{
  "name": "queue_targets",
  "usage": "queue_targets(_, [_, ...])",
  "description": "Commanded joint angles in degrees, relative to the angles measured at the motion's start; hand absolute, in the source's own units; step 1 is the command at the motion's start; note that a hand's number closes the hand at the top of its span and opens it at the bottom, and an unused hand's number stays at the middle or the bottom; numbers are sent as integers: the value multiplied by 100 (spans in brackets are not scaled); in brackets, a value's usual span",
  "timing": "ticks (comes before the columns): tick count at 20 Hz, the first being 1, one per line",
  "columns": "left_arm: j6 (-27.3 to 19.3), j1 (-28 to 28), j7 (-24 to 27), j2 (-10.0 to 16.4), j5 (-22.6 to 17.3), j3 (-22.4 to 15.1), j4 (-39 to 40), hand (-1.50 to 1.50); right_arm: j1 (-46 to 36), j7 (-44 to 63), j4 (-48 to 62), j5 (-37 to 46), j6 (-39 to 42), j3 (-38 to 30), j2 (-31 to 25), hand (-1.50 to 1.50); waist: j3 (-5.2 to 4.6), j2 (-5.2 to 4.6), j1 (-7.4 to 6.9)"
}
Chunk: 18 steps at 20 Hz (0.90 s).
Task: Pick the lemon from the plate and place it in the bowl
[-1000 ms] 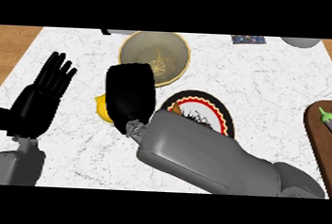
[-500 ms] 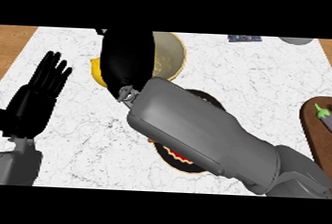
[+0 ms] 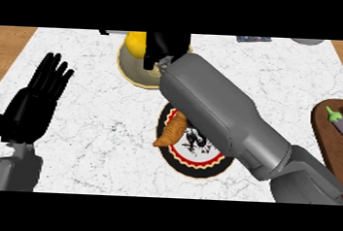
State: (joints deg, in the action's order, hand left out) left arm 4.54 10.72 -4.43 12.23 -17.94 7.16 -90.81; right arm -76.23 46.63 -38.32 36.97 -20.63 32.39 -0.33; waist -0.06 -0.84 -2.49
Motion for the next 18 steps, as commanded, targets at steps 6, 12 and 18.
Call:
queue_targets(6, [98, 202, 31, -18, 44, -77, 185, 0, -370, -1534, 1930, -259, -557, -800, -3, 150, -3, -101, -184])
queue_targets(12, [185, 265, -6, 33, 1, -94, 61, 0, -411, -1633, 2736, -448, 55, -1018, 26, 150, -4, -147, -339])
queue_targets(18, [155, 309, 84, -62, 38, -147, 77, 0, -75, -2368, 2876, -1074, 400, -1649, -61, -150, 5, -245, -453])
